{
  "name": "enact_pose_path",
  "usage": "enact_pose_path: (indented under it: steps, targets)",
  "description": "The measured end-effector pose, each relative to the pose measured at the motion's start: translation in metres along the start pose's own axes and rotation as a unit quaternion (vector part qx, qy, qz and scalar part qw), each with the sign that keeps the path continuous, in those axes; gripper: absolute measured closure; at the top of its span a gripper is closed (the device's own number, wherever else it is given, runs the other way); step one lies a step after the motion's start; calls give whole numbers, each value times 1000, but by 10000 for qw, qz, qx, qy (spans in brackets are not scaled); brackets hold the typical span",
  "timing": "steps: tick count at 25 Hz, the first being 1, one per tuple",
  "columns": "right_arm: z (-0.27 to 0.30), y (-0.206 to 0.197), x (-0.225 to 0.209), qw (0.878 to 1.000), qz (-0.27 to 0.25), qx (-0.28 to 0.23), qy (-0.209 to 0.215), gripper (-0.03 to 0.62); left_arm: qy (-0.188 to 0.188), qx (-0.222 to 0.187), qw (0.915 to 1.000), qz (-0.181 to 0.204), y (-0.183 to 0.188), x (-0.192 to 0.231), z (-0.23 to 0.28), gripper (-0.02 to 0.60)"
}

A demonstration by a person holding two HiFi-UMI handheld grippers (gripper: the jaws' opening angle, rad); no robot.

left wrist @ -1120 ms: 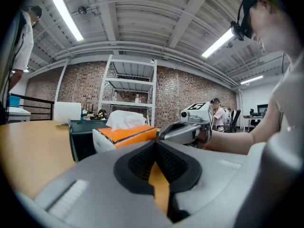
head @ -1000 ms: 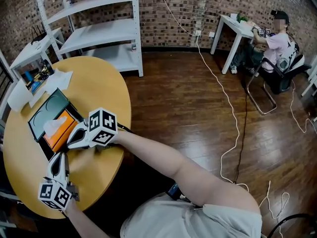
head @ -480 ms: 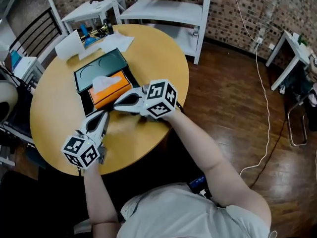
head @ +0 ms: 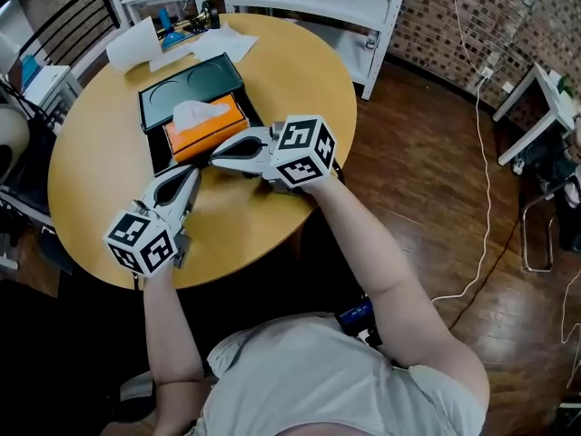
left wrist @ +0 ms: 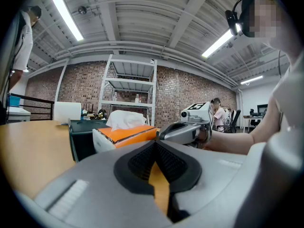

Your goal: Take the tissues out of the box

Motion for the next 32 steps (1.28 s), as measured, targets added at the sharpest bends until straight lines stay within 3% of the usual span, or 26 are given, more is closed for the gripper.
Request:
enact_pose_path:
  steps: [7, 11, 17, 20, 22, 24, 26, 27, 29, 32]
  targets:
    - [1, -2, 0, 10000, 15, 23, 86, 592, 59, -15, 10000, 11, -2, 1, 0, 581]
    - [-15, -2, -9, 9999, 21, -56, -92, 592, -112, 12, 9999, 63, -1, 2, 18, 581]
    - [-2, 1, -3, 10000, 35, -64, 51, 592, 82, 40, 10000, -26, -3, 1, 3, 580]
    - [-3, 1, -2, 10000, 47, -60, 53, 592, 413, 137, 9974, 583, 11, -4, -6, 581]
    - [-4, 1, -2, 10000, 41, -59, 51, 592, 755, 423, 9862, 1414, 32, -6, -9, 581]
    - [-4, 2, -3, 10000, 32, -66, 43, 592, 899, 1011, 9651, 2240, 49, -4, -4, 563]
    - [-4, 2, -3, 10000, 41, -71, 37, 592, 765, 1943, 9340, 2900, 53, 1, 11, 417]
    - [-4, 2, -3, 10000, 50, -69, 38, 592, 650, 2409, 9154, 3158, 51, 3, 20, 364]
    - [-3, 2, -2, 10000, 61, -59, 44, 592, 459, 2989, 8867, 3498, 48, 5, 35, 345]
    - [-3, 3, -2, 9999, 64, -57, 53, 592, 247, 3248, 8707, 3685, 55, 7, 51, 345]
Point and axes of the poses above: the fingertips, and each gripper's own axes: z forward along the fingers, x to its left, y out of its top, the point moved 8 cm from there along -z, backward along the fingers, and after that the axes turned 6 degrees about -y, right-handed, at the moved point
